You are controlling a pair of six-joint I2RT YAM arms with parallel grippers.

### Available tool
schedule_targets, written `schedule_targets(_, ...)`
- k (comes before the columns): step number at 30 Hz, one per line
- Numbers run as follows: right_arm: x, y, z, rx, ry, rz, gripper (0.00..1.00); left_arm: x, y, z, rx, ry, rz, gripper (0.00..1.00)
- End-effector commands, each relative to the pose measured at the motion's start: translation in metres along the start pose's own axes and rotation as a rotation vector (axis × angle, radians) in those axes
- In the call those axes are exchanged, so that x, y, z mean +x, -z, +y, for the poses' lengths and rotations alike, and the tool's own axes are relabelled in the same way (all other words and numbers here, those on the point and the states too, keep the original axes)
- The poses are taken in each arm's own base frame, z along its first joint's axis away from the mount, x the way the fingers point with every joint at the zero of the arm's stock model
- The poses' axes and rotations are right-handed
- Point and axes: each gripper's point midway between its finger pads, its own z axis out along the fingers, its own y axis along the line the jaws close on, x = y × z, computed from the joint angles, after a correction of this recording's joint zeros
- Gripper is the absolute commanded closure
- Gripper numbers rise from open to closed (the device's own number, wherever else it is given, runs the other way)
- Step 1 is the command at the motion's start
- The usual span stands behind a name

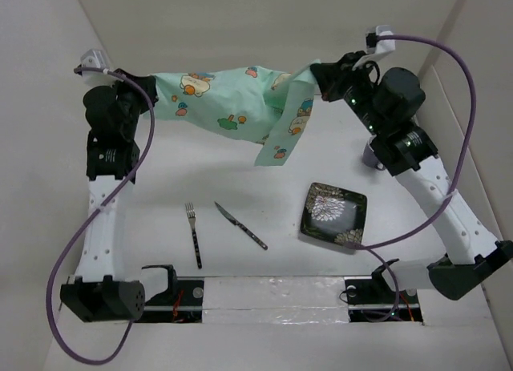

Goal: Set the dinner table for one person

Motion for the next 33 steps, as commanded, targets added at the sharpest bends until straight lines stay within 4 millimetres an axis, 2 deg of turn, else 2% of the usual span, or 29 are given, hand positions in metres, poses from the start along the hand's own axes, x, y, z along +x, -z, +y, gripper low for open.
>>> schedule_targets(1,0.019,-0.023,-0.052,0.095,0.000,0.051,1.00,-0.001,0.024,0.005,-0.018,-0.048,-0.024,1.00)
schedule_targets(3,0.025,-0.040,-0.068,0.060,-0.019,0.075,1.00,0.013,0.034,0.019,-0.049,-0.040,-0.018,1.00)
schedule_targets(4,0.053,-0.061,-0.104,0.107,-0.044,0.132,1.00,0.022,0.036,0.025,-0.061,-0.027,-0.005,1.00)
schedule_targets(5,0.065,-0.074,-0.122,0.128,-0.063,0.153,1.00,0.037,0.036,0.034,-0.061,-0.018,0.002,1.00)
schedule_targets(6,0.056,-0.089,-0.129,0.108,-0.064,0.129,1.00,0.048,0.035,0.041,-0.074,-0.004,0.021,1.00)
schedule_targets(7,0.061,-0.101,-0.152,0.126,-0.093,0.136,1.00,0.062,0.034,0.048,-0.088,0.043,0.039,1.00)
schedule_targets(8,0.112,-0.126,-0.183,0.158,-0.134,0.220,1.00,0.068,0.030,0.049,-0.072,0.065,0.034,1.00)
schedule_targets(9,0.125,-0.138,-0.196,0.164,-0.158,0.237,0.99,0.098,0.029,0.069,-0.108,0.090,0.078,1.00)
schedule_targets(10,0.103,-0.155,-0.202,0.160,-0.164,0.180,0.94,0.109,0.026,0.074,-0.117,0.145,0.084,1.00)
schedule_targets(11,0.153,-0.172,-0.232,0.205,-0.194,0.251,0.76,0.127,0.018,0.089,-0.146,0.161,0.092,1.00)
schedule_targets(12,0.170,-0.172,-0.247,0.237,-0.220,0.308,0.66,0.133,0.011,0.095,-0.154,0.167,0.091,1.00)
schedule_targets(13,0.153,-0.181,-0.243,0.218,-0.214,0.278,0.59,0.136,0.003,0.098,-0.146,0.175,0.074,1.00)
schedule_targets(14,0.171,-0.179,-0.253,0.235,-0.231,0.323,0.53,0.160,-0.009,0.109,-0.165,0.204,0.128,1.00)
schedule_targets(16,0.168,-0.173,-0.245,0.236,-0.217,0.322,0.51,0.180,-0.021,0.111,-0.158,0.220,0.174,1.00)
schedule_targets(17,0.218,-0.155,-0.251,0.279,-0.239,0.407,0.48,0.196,-0.030,0.116,-0.168,0.216,0.206,1.00)
schedule_targets(18,0.173,-0.153,-0.225,0.249,-0.195,0.285,0.46,0.205,-0.033,0.112,-0.163,0.207,0.225,1.00)
schedule_targets(19,0.177,-0.144,-0.217,0.254,-0.181,0.287,0.44,0.219,-0.036,0.117,-0.179,0.199,0.247,1.00)
schedule_targets(20,0.218,-0.122,-0.217,0.287,-0.193,0.366,0.47,0.223,-0.038,0.121,-0.191,0.201,0.254,1.00)
schedule_targets(21,0.198,-0.116,-0.196,0.267,-0.172,0.314,0.58,0.226,-0.041,0.122,-0.193,0.211,0.258,1.00)
schedule_targets(22,0.206,-0.107,-0.190,0.269,-0.173,0.330,0.70,0.229,-0.043,0.124,-0.198,0.211,0.265,1.00)
schedule_targets(23,0.217,-0.097,-0.189,0.290,-0.177,0.353,0.91,0.232,-0.048,0.126,-0.207,0.210,0.272,1.00)
schedule_targets(24,0.240,-0.083,-0.192,0.318,-0.175,0.378,0.97,0.229,-0.051,0.125,-0.206,0.208,0.267,1.00)
schedule_targets(25,0.249,-0.066,-0.190,0.353,-0.168,0.405,1.00,0.226,-0.057,0.125,-0.216,0.193,0.266,1.00)
schedule_targets(26,0.249,-0.066,-0.189,0.353,-0.168,0.406,1.00,0.223,-0.061,0.125,-0.226,0.190,0.260,1.00)
schedule_targets(28,0.280,-0.039,-0.201,0.444,-0.156,0.486,0.95,0.222,-0.066,0.126,-0.235,0.168,0.274,1.00)
schedule_targets(29,0.281,-0.031,-0.202,0.459,-0.151,0.495,0.77,0.216,-0.075,0.130,-0.245,0.164,0.266,1.00)
schedule_targets(30,0.283,-0.024,-0.209,0.480,-0.147,0.496,0.68,0.215,-0.079,0.130,-0.247,0.158,0.271,1.00)
schedule_targets(32,0.297,-0.003,-0.224,0.520,-0.151,0.534,0.56,0.210,-0.084,0.143,-0.282,0.151,0.274,1.00)
schedule_targets(33,0.304,0.005,-0.229,0.539,-0.159,0.561,0.56,0.212,-0.085,0.145,-0.288,0.149,0.282,1.00)
